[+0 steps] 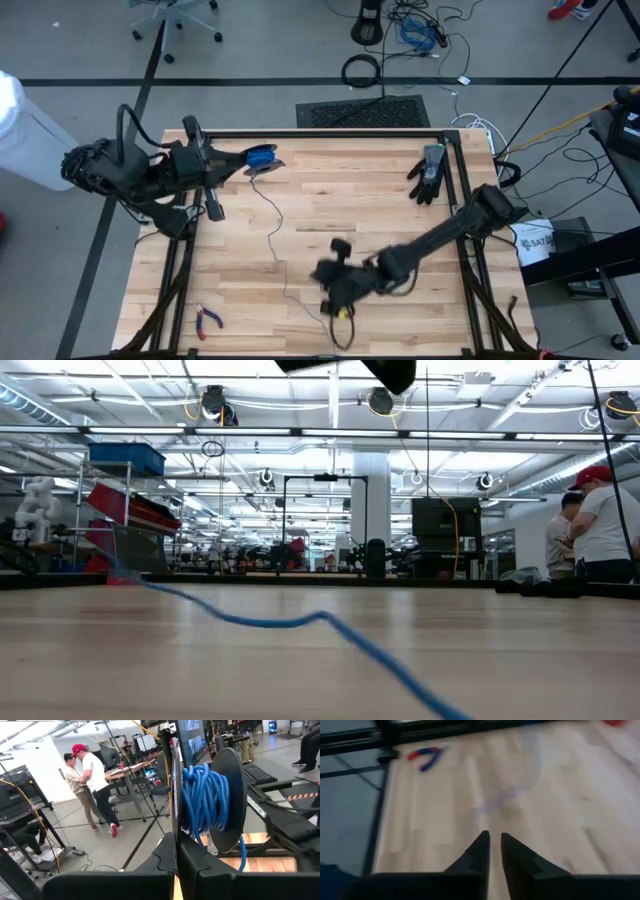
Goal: Coil cords
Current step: Coil the blue wire onto a spool
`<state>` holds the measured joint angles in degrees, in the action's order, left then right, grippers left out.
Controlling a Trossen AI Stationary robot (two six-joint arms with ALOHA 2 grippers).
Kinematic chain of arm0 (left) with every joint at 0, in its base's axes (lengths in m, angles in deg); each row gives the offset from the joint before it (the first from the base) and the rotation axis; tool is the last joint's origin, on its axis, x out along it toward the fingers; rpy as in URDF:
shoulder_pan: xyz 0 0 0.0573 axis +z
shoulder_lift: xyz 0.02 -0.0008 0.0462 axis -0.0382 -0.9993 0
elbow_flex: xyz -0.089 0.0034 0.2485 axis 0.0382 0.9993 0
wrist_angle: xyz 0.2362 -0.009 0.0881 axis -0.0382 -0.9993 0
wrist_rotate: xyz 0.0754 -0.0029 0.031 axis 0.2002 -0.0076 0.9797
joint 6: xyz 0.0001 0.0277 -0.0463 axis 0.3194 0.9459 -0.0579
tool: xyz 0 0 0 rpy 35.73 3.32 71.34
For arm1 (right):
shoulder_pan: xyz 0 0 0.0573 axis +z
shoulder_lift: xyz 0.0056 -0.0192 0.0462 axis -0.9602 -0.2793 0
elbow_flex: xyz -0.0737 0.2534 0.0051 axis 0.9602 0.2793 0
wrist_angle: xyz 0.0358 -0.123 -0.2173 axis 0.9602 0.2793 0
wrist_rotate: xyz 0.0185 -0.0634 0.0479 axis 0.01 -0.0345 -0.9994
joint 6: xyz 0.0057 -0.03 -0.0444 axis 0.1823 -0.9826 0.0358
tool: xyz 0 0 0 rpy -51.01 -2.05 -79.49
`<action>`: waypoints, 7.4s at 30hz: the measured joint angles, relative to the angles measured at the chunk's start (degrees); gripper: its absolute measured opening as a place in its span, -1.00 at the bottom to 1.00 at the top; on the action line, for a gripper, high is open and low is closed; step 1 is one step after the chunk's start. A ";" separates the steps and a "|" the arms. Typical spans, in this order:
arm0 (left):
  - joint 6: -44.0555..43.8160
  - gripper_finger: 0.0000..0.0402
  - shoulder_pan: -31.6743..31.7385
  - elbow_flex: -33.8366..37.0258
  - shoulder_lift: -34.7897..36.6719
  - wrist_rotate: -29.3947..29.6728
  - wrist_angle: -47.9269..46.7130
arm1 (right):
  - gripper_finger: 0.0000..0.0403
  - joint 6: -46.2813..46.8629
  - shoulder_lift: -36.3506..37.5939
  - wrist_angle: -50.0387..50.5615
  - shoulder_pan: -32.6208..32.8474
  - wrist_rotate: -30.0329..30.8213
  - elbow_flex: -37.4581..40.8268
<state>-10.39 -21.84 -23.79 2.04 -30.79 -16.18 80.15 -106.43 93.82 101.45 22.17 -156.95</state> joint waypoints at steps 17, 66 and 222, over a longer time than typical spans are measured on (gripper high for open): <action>0.18 -0.97 -0.01 0.00 0.00 -0.02 0.91 | -0.06 4.94 -17.81 -11.32 -1.02 -2.09 0.13; -9.10 -0.97 -2.25 0.00 -1.56 -0.44 -4.21 | -1.00 -3.93 -2.58 5.61 -3.56 8.04 0.07; -10.18 -0.97 -13.89 33.83 -14.03 2.34 31.65 | -0.54 -0.31 2.71 10.06 19.41 27.58 2.12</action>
<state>-20.58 -35.73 10.05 -11.99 -28.46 15.47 79.84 -103.72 103.88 120.86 49.74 -154.83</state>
